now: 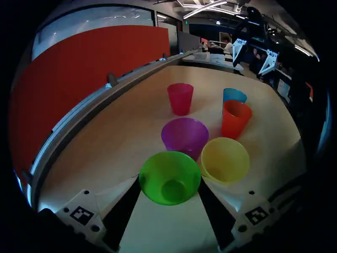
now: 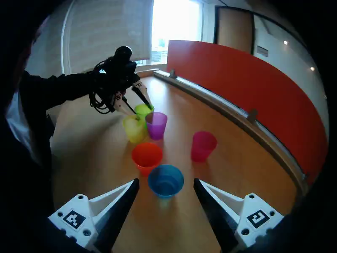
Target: Pour water
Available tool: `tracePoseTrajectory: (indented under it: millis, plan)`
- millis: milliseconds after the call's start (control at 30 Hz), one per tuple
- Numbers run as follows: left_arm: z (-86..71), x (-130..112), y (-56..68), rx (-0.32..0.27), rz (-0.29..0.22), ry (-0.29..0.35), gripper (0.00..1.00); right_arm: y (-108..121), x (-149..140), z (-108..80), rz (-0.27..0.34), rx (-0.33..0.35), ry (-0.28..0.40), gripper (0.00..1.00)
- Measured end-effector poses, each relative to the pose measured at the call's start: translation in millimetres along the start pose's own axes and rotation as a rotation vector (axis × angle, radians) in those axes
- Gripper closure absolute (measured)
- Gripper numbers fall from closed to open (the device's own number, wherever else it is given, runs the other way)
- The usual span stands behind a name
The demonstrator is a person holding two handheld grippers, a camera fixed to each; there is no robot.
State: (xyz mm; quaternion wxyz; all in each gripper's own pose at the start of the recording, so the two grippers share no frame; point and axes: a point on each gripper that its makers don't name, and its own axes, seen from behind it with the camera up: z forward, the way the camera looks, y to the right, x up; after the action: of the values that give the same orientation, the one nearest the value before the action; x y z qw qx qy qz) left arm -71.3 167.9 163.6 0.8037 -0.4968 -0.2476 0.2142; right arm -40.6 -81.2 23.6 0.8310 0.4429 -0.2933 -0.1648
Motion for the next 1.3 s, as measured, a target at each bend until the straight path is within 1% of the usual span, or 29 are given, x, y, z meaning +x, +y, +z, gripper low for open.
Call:
tracePoseTrajectory:
  millis: [167,367,567,667,867,967,1167,1300]
  plan:
    - [-3.4,4,-2.5,0.013,-0.003,0.020,0.12,0,0,0.9,0.007,0.004,0.006,0.00]
    - [-12.3,14,-6.8,0.035,-0.021,0.051,0.12,0,-1,2.3,0.009,0.002,0.009,0.00]
    - [-26.6,28,-10.7,0.072,-0.015,0.090,0.12,1,1,3.4,0.012,0.001,0.016,0.00]
    - [-35.6,38,-13.1,0.092,-0.018,0.120,0.12,2,1,4.3,0.013,0.001,0.020,0.00]
    - [-54.3,59,-19.5,0.147,-0.033,0.174,0.12,2,-1,7.2,0.017,0.002,0.022,0.00]
    - [-61.8,67,-20.9,0.174,-0.034,0.185,0.12,3,-3,9.4,0.019,0.002,0.019,0.00]
    - [-70.0,78,-13.0,0.187,-0.034,0.190,0.12,2,-11,18.4,0.015,0.002,0.008,0.00]
    - [-76.6,85,-12.2,0.200,-0.044,0.206,0.12,0,-21,25.8,0.008,0.004,-0.007,0.00]
